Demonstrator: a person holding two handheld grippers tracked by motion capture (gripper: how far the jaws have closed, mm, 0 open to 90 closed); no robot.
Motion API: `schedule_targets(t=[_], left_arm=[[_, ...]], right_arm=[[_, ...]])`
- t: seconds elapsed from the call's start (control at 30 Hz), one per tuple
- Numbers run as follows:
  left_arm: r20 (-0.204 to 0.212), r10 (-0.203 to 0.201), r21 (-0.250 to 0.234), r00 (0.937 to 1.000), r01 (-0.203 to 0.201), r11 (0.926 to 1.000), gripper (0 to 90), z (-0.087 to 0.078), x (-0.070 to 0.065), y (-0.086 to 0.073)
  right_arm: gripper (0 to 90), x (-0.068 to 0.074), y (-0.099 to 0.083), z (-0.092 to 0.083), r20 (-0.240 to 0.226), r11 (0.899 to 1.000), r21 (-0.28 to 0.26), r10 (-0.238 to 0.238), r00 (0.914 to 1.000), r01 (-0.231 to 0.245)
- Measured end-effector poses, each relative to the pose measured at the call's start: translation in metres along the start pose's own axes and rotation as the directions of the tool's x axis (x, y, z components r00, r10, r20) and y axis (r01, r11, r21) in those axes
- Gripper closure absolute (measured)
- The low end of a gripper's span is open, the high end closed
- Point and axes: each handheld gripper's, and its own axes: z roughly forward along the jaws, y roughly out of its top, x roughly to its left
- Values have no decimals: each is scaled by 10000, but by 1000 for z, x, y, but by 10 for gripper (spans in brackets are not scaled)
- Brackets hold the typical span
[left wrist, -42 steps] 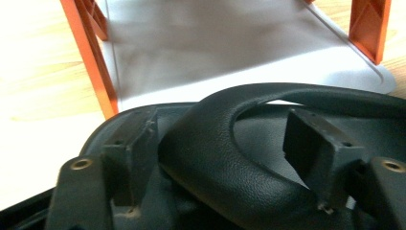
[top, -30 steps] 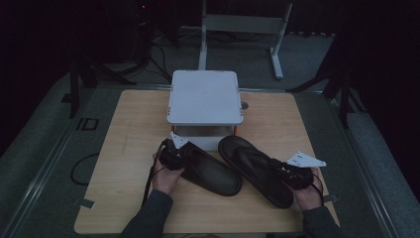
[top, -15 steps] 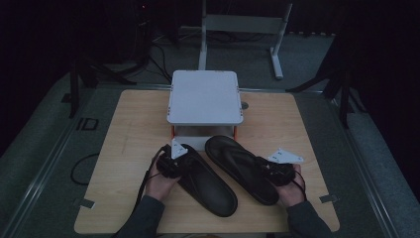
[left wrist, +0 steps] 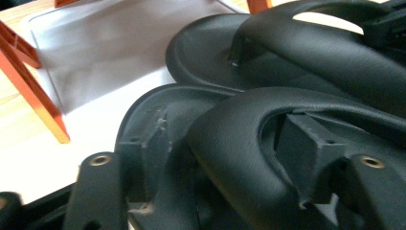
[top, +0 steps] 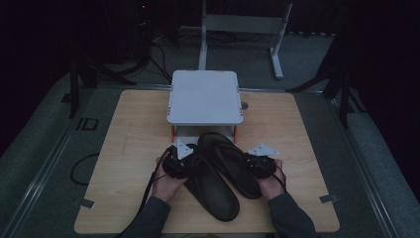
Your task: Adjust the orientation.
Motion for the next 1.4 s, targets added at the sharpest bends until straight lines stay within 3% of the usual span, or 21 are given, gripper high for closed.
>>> schedule_targets(t=[0.13,0.2,0.33,0.5,0.67,0.83,0.93,0.97,1.0,1.03,1.07,1.1,1.2,1.27,1.3,1.4], left_arm=[[-200,-363,-171,9991,360,9992,276,-4,-1,3],[73,-431,-430,9990,433,9981,276,-11,-2,5],[165,-388,-380,9991,394,9985,277,-15,-6,5],[214,-165,-380,9996,173,9991,283,-21,-20,-6],[339,-110,-390,9994,123,9992,328,-26,-31,-11],[243,-223,-264,9995,230,9994,336,-25,-42,-12],[310,-266,-220,9992,273,9994,337,-24,-46,-13],[131,-298,-152,9995,300,9994,352,-24,-49,-14],[370,-497,-282,9981,508,9983,370,-28,-55,-14],[370,-497,-282,9981,508,9983,384,-28,-55,-14],[670,-516,-331,9964,539,9980,384,-29,-58,-14],[884,-421,-238,9952,444,9987,394,-28,-68,-11],[853,-196,-83,9962,204,9998,384,-21,-79,-9],[810,-234,27,9964,233,9997,379,-17,-81,-9],[964,-481,197,9942,464,9987,375,-10,-86,-8],[1053,-697,280,9920,671,9974,364,-3,-90,-6]], right_arm=[[802,-3,-1,1,165,9998,37,185,9997,-186],[799,-5,-1,1,83,9995,40,300,9995,-300],[792,-3,-1,0,-31,9998,94,160,9999,-159],[764,1,-2,-7,-374,9998,173,140,9992,-133],[768,5,-4,-11,-437,9994,314,-134,9990,148],[690,1,-7,-16,-929,9996,253,152,9956,-129],[654,-2,-7,-17,-936,9996,184,236,9953,-220],[653,-4,-7,-18,-952,9995,132,299,9950,-288],[651,-5,-7,-18,-946,9996,129,276,9951,-265],[651,-5,-7,-18,-946,9996,129,276,9951,-265],[651,-6,-7,-18,-989,9996,120,259,9948,-248],[651,-5,-7,-19,-1065,9998,48,197,9941,-193],[647,-3,-7,-21,-1114,9999,-58,137,9937,-145],[649,-3,-7,-21,-1110,9999,-88,121,9937,-131],[661,-3,-7,-22,-1106,9999,-75,118,9938,-127],[676,-4,-8,-20,-1214,9999,34,134,9925,-131]])
